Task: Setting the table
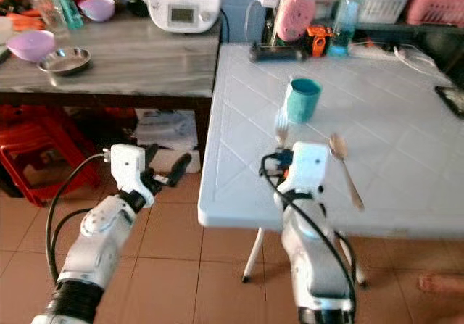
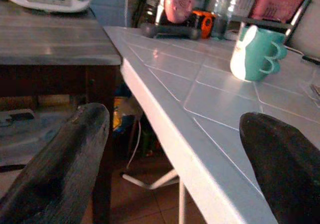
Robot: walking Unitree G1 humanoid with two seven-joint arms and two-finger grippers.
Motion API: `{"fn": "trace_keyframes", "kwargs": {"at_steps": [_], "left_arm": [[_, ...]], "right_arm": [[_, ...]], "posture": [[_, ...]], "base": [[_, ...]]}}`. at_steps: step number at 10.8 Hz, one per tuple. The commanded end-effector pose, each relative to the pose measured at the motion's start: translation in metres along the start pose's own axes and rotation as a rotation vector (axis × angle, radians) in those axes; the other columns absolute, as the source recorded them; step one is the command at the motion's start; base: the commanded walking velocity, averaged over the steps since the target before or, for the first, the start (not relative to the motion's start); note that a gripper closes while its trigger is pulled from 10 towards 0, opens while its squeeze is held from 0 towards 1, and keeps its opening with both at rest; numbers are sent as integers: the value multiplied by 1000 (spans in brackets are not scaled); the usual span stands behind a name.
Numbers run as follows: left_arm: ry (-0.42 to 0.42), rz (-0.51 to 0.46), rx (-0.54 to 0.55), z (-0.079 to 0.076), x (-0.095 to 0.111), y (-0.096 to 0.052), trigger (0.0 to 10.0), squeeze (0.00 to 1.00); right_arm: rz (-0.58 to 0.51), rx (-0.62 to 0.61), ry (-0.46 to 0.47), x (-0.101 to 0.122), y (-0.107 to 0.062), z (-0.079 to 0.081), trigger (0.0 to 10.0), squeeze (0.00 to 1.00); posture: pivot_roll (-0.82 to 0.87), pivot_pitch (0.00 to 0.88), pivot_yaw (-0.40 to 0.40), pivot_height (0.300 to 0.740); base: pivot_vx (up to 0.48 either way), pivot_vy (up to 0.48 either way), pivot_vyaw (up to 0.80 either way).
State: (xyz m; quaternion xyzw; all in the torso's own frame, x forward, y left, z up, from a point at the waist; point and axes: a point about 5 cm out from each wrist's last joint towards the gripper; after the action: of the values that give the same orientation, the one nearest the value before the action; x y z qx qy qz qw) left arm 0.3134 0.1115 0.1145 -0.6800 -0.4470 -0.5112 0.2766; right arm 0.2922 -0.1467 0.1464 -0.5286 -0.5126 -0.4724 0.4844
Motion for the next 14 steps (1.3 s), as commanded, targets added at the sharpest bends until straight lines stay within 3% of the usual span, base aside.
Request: {"fn": "trace_keyframes", "kwargs": {"at_steps": [1, 6, 12, 14], "left_arm": [[17, -4, 2, 3, 3, 0, 10000, 0], [34, -25, 37, 5, 6, 3, 10000, 0], [49, -37, 73, 10, 8, 6, 10000, 0], [48, -36, 72, 10, 7, 6, 10000, 0]], "right_arm": [[-14, -14, 11, 3, -1, 0, 10000, 0], [-25, -11, 15, 3, -3, 0, 10000, 0], [-30, -22, 22, 4, -3, -2, 10000, 0], [-29, -26, 24, 3, -3, -2, 10000, 0]], "posture": [[-3, 51, 46, 740], [-5, 50, 47, 740], [-9, 49, 50, 740], [-8, 47, 51, 740]], "base": [[0, 368, 0], [0, 372, 0], [0, 379, 702], [0, 386, 225]]}}
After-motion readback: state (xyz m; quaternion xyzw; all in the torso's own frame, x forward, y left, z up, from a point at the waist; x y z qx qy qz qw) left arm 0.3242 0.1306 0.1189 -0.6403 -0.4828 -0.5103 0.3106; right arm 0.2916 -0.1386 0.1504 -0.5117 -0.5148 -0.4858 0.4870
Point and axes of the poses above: a point about 5 cm out from each wrist's last joint towards the gripper, its own y axis pointing out of the wrist towards the gripper, its own x axis along the axis of the wrist's last joint, z = x × y, and after that the axes turned 11 degrees about -y, right-handed
